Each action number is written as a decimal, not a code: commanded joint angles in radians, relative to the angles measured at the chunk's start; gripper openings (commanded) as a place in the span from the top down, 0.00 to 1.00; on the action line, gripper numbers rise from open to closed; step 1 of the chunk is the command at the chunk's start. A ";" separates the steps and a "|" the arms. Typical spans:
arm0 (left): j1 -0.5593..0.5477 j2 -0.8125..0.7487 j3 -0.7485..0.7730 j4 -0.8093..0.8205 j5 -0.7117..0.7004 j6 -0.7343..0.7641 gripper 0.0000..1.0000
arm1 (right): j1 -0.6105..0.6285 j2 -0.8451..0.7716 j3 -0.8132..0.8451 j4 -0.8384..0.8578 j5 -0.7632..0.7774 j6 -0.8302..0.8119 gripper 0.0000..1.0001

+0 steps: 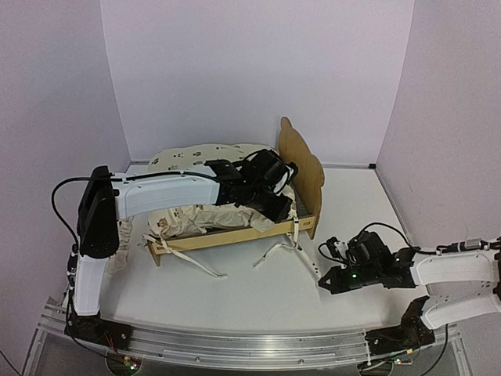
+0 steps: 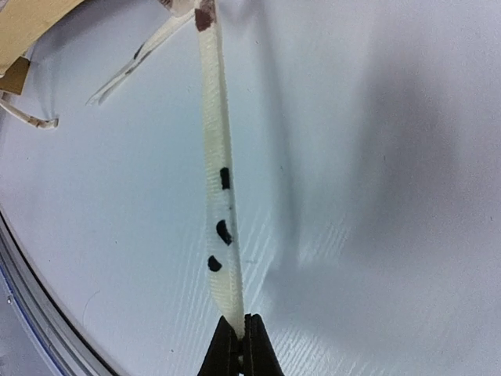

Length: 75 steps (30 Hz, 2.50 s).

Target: Set up the pet bed

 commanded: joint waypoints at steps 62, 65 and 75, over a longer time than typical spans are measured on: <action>-0.003 -0.195 -0.554 0.178 0.167 -0.078 0.63 | 0.067 0.203 0.237 -0.376 -0.170 0.021 0.70; -0.016 -0.177 -0.551 0.191 0.179 -0.074 0.60 | 0.067 0.191 0.254 -0.383 -0.129 0.010 0.56; -0.040 -0.133 -0.558 0.188 0.205 -0.070 0.51 | 0.067 0.105 0.315 -0.393 0.049 -0.037 0.41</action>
